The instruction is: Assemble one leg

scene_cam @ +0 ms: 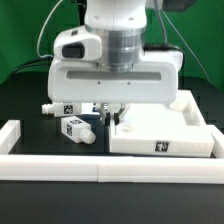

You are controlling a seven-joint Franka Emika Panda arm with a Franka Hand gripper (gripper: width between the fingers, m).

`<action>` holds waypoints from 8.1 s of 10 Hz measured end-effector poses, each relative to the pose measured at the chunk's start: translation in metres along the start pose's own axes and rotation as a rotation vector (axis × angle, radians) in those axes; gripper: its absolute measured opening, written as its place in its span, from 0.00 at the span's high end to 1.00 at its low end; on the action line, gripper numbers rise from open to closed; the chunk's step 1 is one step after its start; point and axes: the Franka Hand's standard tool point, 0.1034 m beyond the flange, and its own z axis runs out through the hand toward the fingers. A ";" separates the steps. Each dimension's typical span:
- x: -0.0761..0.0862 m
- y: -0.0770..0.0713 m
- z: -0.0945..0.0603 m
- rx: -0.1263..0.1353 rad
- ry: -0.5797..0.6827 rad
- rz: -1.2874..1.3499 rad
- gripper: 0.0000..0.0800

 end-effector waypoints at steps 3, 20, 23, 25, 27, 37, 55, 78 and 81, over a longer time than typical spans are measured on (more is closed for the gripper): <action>0.020 0.006 0.013 -0.006 0.007 -0.004 0.93; -0.017 -0.057 -0.039 0.004 0.011 0.044 0.22; -0.025 -0.063 -0.042 0.006 0.009 0.039 0.19; -0.024 -0.068 -0.039 -0.009 0.028 0.003 0.19; -0.052 -0.115 -0.029 -0.029 0.068 -0.109 0.19; -0.108 -0.177 0.002 -0.071 0.073 -0.421 0.19; -0.114 -0.156 0.014 -0.332 -0.792 -0.281 0.19; -0.094 -0.134 -0.030 -0.240 -0.770 -0.308 0.64; -0.040 -0.099 -0.076 -0.161 -0.513 -0.274 0.64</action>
Offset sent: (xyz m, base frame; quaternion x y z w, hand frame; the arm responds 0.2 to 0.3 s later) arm 0.0290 0.0068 -0.0236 0.0526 -0.0190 0.0258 0.9981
